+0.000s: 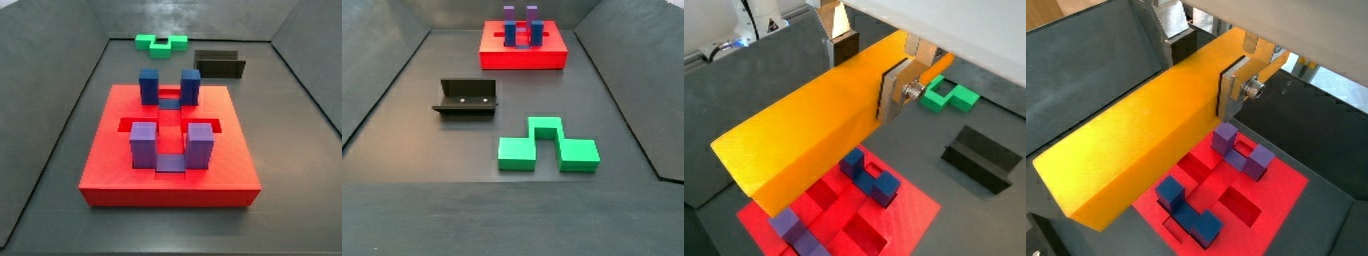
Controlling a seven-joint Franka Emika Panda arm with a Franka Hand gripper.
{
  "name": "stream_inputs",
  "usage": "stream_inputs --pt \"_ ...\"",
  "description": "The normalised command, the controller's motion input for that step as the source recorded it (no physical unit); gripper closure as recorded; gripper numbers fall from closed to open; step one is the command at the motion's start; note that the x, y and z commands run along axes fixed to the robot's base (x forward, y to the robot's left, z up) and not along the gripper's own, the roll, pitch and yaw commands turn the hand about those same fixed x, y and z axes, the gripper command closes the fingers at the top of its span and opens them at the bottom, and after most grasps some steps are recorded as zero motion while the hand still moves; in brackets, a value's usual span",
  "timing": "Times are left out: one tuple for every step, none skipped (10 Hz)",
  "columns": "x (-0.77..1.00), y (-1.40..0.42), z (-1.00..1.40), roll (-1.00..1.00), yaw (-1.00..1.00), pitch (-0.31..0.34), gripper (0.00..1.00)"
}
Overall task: Pick up the yellow object. Move up. Move to above the board. Insert the yellow object.
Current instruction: Insert the yellow object.
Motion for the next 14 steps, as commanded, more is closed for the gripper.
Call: stream_inputs --pt "0.4 -0.47 -0.43 0.24 0.14 0.01 1.0" --pt "0.27 -0.45 -0.5 0.24 0.15 0.0 1.0" --pt "0.12 -0.32 -0.53 0.2 0.16 0.0 1.0" --pt "0.08 -0.13 -0.45 0.15 0.12 0.0 1.0" --pt "0.1 -0.01 -0.33 0.1 0.08 -0.006 1.0" --pt "0.12 0.0 -0.29 0.08 0.08 -0.009 1.0" --pt "0.11 0.0 -0.28 0.07 0.06 -0.017 1.0" --pt "0.15 -0.01 -0.31 0.07 0.05 -0.037 1.0" --pt "0.13 0.0 -0.39 0.01 0.05 -0.117 1.0" --pt "0.05 0.0 -0.4 0.0 0.07 -0.129 1.0" --pt "0.03 0.0 -0.42 0.0 0.05 -0.131 1.0" --pt "0.13 0.0 -0.38 0.11 0.0 0.0 1.0" --pt "0.06 0.0 -0.44 0.09 -0.13 0.013 1.0" --pt "0.0 0.0 -0.44 0.06 -0.16 0.0 1.0"
